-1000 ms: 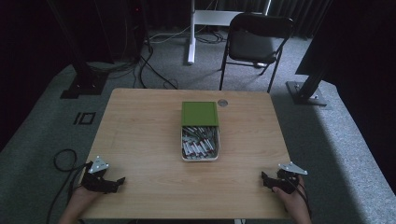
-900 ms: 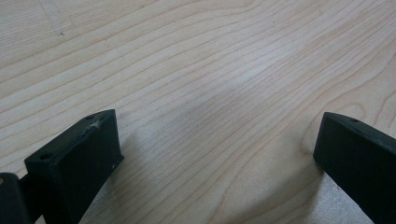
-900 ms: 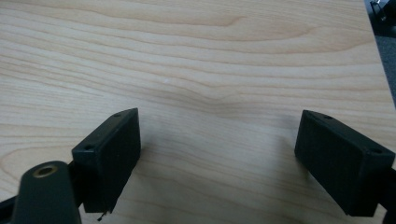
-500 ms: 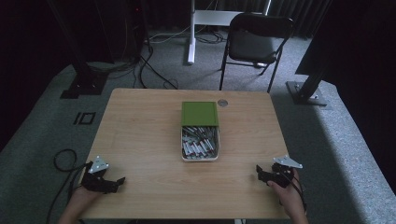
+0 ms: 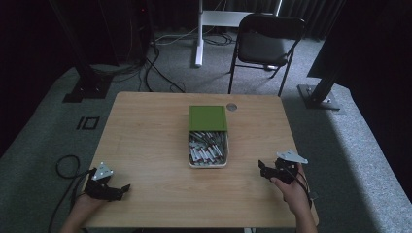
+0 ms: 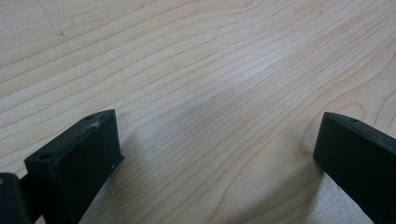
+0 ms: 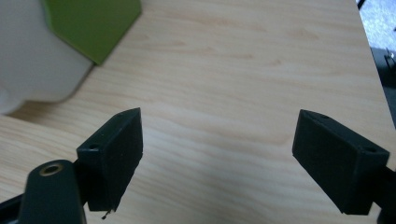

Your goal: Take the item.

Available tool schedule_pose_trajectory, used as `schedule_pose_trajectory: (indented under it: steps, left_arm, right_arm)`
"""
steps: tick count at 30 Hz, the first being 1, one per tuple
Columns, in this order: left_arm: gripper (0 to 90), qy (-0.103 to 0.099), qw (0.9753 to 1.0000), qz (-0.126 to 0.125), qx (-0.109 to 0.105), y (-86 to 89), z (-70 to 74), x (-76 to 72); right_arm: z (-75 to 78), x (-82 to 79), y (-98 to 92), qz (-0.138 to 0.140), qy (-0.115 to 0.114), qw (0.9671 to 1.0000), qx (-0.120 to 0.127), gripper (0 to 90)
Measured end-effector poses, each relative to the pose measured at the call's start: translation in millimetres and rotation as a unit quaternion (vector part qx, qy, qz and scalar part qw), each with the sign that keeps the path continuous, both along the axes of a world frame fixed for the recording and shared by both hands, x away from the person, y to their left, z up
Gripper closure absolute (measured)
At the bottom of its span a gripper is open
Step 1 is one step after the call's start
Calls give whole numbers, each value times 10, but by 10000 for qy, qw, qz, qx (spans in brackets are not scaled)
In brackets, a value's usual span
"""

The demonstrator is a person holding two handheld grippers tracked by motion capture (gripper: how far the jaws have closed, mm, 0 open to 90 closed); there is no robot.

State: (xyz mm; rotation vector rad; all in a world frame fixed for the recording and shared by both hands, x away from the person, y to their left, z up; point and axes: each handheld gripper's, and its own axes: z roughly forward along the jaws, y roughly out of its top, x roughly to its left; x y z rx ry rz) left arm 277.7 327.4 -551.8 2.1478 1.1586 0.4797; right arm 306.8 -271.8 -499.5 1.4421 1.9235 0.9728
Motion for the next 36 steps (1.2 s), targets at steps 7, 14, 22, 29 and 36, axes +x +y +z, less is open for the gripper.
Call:
schedule_pose_trajectory:
  steps: [7,14,22,29,36]
  left_arm:
    - [14,0,10000,0,0,0,0,0]
    - [14,0,10000,1,-1,0,0,0]
    - [14,0,10000,0,-1,0,0,0]
    - [14,1,10000,0,-1,0,0,0]
    - [14,-1,10000,3,-4,0,0,0]
  right_arm:
    - [146,83,186,226,-157,9996,38,167]
    - [273,153,412,484,-296,9984,81,184]
    - [383,196,660,789,-406,9960,143,186]
    - [471,212,842,1021,-493,9934,176,202]
    - [510,217,1031,1291,-538,9900,179,222]
